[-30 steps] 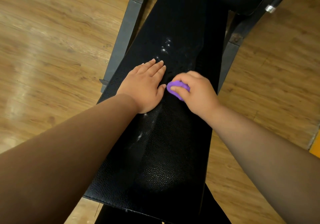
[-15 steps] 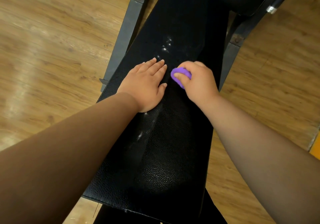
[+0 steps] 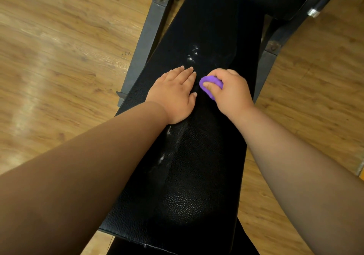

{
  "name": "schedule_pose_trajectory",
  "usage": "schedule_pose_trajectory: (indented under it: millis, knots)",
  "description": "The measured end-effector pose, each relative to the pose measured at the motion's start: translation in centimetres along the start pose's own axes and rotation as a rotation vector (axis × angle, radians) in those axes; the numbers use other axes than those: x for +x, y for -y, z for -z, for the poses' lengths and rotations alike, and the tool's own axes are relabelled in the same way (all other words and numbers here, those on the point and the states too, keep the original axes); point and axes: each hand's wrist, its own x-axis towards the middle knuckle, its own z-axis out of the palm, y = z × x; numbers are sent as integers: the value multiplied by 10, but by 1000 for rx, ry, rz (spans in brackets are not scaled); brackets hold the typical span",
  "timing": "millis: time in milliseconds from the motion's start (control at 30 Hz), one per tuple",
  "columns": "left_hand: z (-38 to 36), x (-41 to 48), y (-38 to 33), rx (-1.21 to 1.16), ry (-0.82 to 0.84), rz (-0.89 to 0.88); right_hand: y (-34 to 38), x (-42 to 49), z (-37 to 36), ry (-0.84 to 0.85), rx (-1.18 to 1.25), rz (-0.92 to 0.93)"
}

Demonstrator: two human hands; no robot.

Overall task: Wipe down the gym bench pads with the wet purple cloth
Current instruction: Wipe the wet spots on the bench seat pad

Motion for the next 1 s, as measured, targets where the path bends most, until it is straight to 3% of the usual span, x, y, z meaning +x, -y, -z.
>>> schedule_pose_trajectory:
  millis: [233, 433, 633, 900, 1000]
  knots:
    - [-4, 3, 0, 40, -6, 1, -9, -34, 1, -16, 48, 96]
    - [-5, 3, 0, 41, -13, 4, -5, 14, -1, -35, 24, -17]
    - [-4, 3, 1, 46, -21, 8, -11, -33, 4, -31, 32, 53]
    - [-4, 3, 0, 40, -17, 3, -12, 11, 3, 5, 8, -1]
    - [-6, 4, 0, 40, -25, 2, -16, -22, 4, -4, 57, 98]
